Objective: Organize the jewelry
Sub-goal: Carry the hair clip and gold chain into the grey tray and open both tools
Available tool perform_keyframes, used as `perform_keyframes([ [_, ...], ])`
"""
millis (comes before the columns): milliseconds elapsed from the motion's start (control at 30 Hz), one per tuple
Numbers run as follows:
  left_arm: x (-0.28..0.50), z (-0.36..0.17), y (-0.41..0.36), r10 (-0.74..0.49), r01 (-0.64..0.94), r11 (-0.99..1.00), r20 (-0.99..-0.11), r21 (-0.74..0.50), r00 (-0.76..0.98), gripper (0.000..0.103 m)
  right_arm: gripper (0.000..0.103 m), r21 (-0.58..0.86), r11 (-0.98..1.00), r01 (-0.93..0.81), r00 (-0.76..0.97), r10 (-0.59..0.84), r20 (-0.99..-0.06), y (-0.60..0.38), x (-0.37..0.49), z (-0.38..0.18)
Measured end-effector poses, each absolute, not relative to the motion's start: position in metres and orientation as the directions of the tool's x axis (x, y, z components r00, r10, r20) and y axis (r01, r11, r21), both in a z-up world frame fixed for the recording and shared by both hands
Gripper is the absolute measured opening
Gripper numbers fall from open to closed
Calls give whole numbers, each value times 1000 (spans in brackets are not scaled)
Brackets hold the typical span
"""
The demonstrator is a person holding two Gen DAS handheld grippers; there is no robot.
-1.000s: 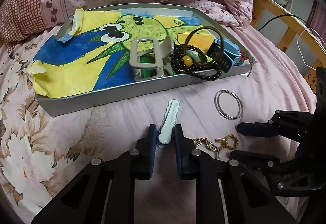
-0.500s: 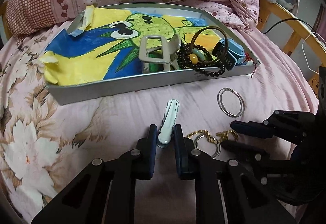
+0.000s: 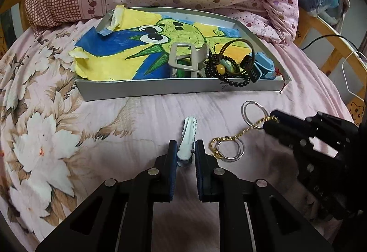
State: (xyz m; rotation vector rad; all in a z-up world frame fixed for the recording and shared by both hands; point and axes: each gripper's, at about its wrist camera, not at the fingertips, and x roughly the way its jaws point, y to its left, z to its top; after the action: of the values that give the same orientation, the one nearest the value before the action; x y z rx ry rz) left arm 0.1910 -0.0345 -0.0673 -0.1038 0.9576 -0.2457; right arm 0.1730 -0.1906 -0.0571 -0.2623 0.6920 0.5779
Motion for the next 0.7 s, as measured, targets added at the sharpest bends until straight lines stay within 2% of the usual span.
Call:
perform_keyframes([
  [700,193,-24,-44,-276,185,961,-728,-205,627,12,12,-54,866,-497,777,417,-471,-220,172,8],
])
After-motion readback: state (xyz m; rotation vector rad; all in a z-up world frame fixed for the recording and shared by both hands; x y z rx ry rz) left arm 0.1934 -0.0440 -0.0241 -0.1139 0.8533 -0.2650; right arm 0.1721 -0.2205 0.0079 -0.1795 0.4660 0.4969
